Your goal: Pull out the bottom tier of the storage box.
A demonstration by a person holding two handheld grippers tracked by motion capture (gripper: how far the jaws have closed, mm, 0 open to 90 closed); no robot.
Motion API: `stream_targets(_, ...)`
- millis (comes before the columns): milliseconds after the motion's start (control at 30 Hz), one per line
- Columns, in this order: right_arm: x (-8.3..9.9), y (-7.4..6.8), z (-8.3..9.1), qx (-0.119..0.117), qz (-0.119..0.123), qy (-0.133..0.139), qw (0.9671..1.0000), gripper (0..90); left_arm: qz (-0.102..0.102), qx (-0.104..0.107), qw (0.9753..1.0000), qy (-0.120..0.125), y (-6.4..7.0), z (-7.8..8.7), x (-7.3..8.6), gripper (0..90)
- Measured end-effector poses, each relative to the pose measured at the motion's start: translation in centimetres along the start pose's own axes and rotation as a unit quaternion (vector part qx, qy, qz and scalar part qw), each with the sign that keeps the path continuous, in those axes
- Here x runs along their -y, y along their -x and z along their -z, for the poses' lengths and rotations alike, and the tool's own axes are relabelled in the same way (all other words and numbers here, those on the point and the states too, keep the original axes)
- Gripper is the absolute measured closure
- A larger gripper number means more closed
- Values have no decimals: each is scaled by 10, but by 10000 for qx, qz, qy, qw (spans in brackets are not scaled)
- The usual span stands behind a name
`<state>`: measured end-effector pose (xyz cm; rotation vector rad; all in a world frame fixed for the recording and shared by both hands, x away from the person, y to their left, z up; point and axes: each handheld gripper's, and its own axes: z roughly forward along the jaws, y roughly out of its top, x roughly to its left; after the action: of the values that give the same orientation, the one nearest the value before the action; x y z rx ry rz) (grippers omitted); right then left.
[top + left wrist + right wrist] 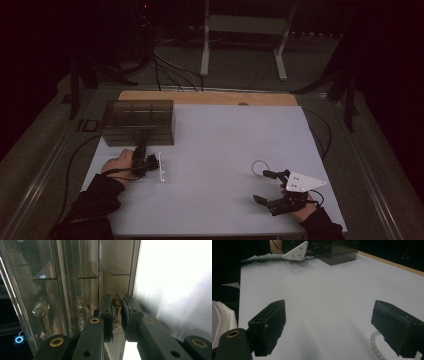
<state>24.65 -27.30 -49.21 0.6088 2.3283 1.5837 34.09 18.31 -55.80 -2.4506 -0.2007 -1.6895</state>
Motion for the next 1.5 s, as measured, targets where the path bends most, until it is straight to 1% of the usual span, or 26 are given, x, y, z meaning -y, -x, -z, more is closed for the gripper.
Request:
stream_targets(67, 0, 0, 0, 2, -5, 2, 10000, 126, -41, -5, 10000, 13, 1, 2, 1, 810)
stream_targets(100, 0, 0, 0, 6, -5, 3, 10000, 126, -15, 9, 10000, 46, 2, 2, 1, 809)
stream_targets(133, 0, 0, 0, 5, -13, 15, 10000, 126, -42, -13, 10000, 70, 2, 3, 2, 809)
stream_targets(167, 0, 0, 0, 2, -6, 15, 10000, 126, -16, -2, 10000, 71, 2, 4, 2, 809)
stream_targets(233, 0, 0, 0, 0, 0, 2, 10000, 126, -47, -9, 10000, 59, 3, 6, 2, 809)
stream_targets(333, 0, 0, 0, 5, -3, 13, 10000, 126, -36, 10, 10000, 57, 3, 8, 2, 809)
stream_targets(433, 0, 0, 0, 5, -8, 17, 10000, 126, -64, 38, 9999, 93, 5, 12, 5, 808)
stream_targets(467, 0, 0, 0, 4, -11, 18, 10000, 126, -40, 28, 9999, 137, 5, 12, 5, 808)
stream_targets(533, 0, 0, 0, 3, -11, 6, 10000, 126, -92, 51, 9999, 101, 6, 15, 6, 808)
stream_targets(567, 0, 0, 0, 2, -12, 2, 10000, 126, -62, 56, 9999, 115, 7, 15, 7, 807)
stream_targets(733, 0, 0, 0, 6, -6, 7, 10000, 126, -110, 41, 9999, 105, 8, 18, 7, 806)
stream_targets(800, 0, 0, 0, 2, -12, 12, 10000, 126, -75, 26, 9999, 139, 9, 18, 8, 806)
stream_targets(933, 0, 0, 0, 5, -12, 9, 10000, 126, -97, 28, 9999, 127, 9, 18, 8, 806)
stream_targets(1067, 0, 0, 0, 16, -13, 8, 10000, 126, -124, 73, 9997, 194, 8, 19, 10, 805)
stream_targets(1133, 0, 0, 0, 8, -17, 2, 10000, 126, -106, 89, 9997, 213, 8, 19, 10, 805)
stream_targets(1233, 0, 0, 0, 16, -21, 12, 10000, 126, -129, 123, 9996, 214, 7, 21, 10, 804)
stream_targets(1500, 0, 0, 0, 12, -21, -2, 10000, 126, -75, 204, 9995, 218, 6, 23, 11, 802)
